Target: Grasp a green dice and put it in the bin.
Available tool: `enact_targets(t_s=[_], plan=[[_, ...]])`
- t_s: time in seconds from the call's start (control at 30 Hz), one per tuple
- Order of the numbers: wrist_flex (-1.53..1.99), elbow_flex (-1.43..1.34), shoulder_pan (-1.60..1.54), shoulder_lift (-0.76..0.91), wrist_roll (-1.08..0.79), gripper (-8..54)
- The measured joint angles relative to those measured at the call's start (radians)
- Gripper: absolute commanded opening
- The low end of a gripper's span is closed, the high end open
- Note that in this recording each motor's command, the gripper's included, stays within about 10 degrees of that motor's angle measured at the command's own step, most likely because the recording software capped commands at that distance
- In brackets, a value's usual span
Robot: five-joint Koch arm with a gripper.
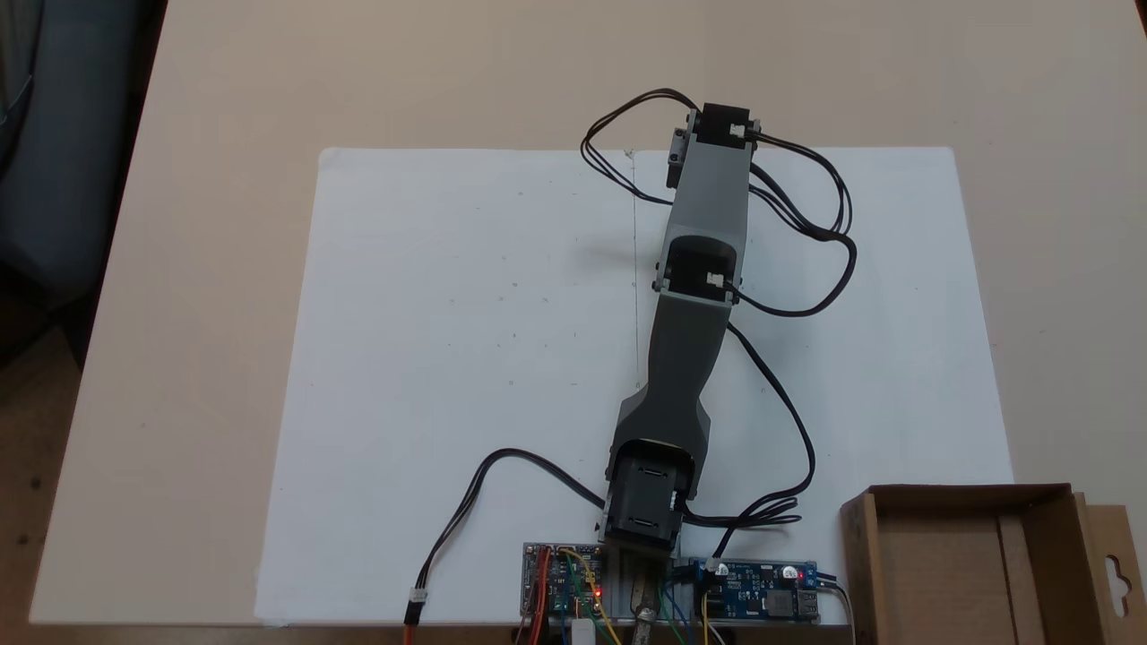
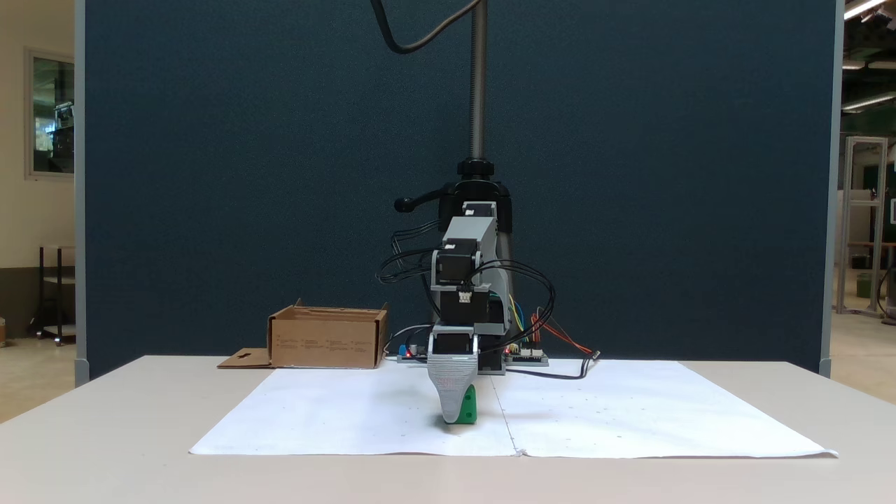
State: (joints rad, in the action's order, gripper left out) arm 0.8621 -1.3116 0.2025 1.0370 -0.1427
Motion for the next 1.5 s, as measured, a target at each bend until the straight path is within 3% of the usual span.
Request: enact_targets(t_s=[0.37,0.8,1.5], plan=[[-0.002,0.0,0.0,-0.025,0.0,44.5],[-0.018,0.002,-0.018,-0.041,0.0,38.9],[-0.035,0.002,-0.017,-0.04,0.0,39.2]])
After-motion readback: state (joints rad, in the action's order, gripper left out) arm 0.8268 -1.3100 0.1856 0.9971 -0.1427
